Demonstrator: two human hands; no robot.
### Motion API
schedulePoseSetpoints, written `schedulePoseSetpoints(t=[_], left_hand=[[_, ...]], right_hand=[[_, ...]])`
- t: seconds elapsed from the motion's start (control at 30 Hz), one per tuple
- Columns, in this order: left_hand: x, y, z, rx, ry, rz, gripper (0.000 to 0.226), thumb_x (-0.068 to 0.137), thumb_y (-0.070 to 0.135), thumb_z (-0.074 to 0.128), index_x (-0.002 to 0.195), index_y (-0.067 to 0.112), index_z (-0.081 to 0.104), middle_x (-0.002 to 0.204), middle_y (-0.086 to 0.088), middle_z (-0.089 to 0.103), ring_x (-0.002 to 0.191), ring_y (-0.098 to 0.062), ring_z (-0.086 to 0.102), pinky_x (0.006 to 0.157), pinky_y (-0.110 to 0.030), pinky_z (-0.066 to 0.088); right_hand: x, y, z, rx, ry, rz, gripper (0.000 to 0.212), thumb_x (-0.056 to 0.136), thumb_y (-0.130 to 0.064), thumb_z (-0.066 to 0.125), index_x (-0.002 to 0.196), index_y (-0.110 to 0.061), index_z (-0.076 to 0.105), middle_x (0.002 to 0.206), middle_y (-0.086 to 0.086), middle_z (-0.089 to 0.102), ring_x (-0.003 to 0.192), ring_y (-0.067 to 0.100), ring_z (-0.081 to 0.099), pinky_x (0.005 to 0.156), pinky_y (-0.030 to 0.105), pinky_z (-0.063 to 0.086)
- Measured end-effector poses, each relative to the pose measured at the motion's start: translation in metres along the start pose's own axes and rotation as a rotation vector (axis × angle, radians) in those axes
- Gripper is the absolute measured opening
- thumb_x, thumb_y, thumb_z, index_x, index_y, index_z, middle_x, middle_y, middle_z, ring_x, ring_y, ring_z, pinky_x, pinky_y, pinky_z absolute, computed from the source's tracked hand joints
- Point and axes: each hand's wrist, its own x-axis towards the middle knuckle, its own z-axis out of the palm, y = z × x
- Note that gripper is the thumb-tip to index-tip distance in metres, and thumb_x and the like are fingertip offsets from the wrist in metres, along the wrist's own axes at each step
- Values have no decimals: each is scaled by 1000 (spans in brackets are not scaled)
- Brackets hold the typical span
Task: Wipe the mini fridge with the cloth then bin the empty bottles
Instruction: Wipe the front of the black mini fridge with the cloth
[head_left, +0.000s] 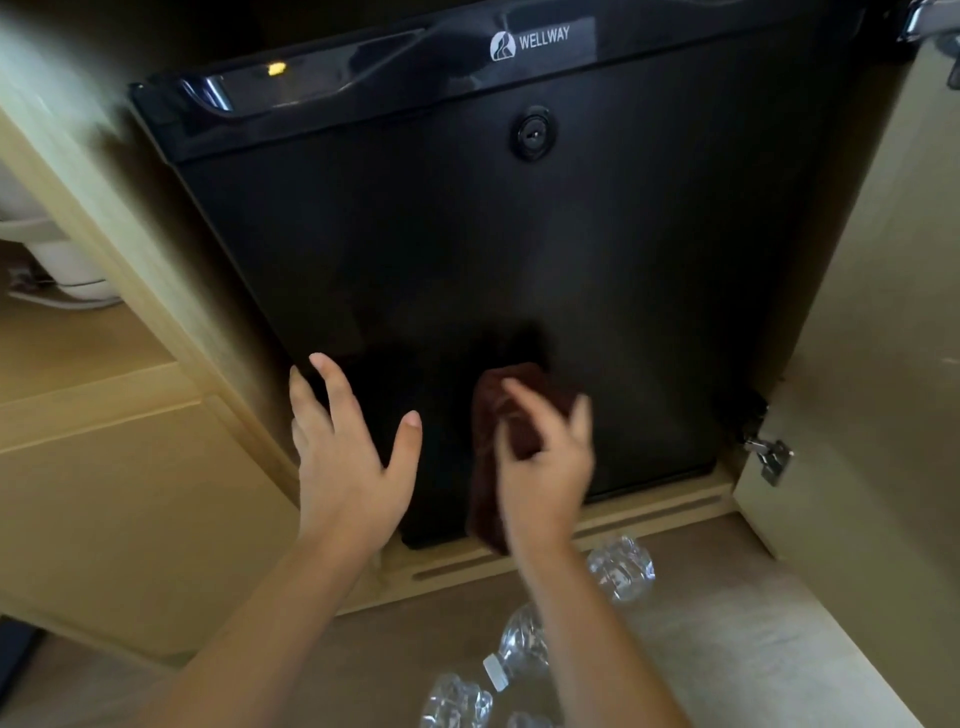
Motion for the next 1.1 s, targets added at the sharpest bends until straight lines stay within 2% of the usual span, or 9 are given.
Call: schedulePoseSetpoints(t=[0.2,0.37,0.47,0.53,0.67,0.73,0.87,0.97,1.1], left_hand=[[1,-4,-4,24,-18,19,85,87,45,42,144,20,-16,152,-15,-11,140,-32,-1,110,-41,15],[1,-2,-8,-15,-50,19,84,86,47,40,144,21,-15,153,-13,-12,140,-30,-1,110,-40,15],[0,0,-9,-31,-58,5,84,86,48,40,144,21,-15,153,-11,-13,140,-29,-2,110,-40,14],[1,1,-7,-28,-54,-7,85,86,47,41,144,21,-16,153,-11,-13,140,-29,-2,110,-40,14],[1,6,0,-10,-18,-17,87,86,46,43,144,17,-15,152,-17,-12,139,-33,-1,109,-41,14],[2,9,4,9,14,-29,89,86,46,44,144,14,-15,152,-19,-12,139,-35,0,109,-42,15],[4,12,11,34,43,-58,94,84,47,48,143,14,-17,151,-19,-13,138,-36,0,109,-43,15],[4,14,14,45,63,-69,96,83,47,50,143,13,-17,151,-20,-12,137,-36,1,108,-44,17],[6,16,20,68,88,-89,98,83,45,53,143,11,-16,151,-20,-12,136,-39,3,107,-45,19]], right_hand=[[-12,1,6,41,-117,-51,38,78,3,64,104,-25,69,113,-5,50,104,6,55,94,23,45],[18,30,-35,-14,125,124,40,78,3,65,101,-30,64,132,13,44,113,23,53,96,13,37],[24,33,-49,-28,158,205,33,82,1,62,104,-23,65,143,12,33,123,20,43,85,-7,27],[20,29,-38,-27,177,217,35,81,3,62,104,-24,65,144,11,31,125,22,42,86,-6,24],[-13,13,4,27,46,94,46,78,6,63,99,-34,65,122,-29,35,107,-11,44,88,-2,28],[-21,13,8,70,-15,76,44,79,6,63,97,-34,66,108,-36,37,97,-15,48,86,0,34],[-6,31,-14,58,-30,53,45,78,4,64,98,-37,65,116,-22,45,103,-1,53,92,9,40],[16,56,-40,11,154,148,38,78,4,64,103,-24,67,134,15,44,114,24,53,93,4,33],[44,90,-82,-65,276,266,33,80,3,62,108,-14,66,139,23,40,128,21,37,89,-8,19]])
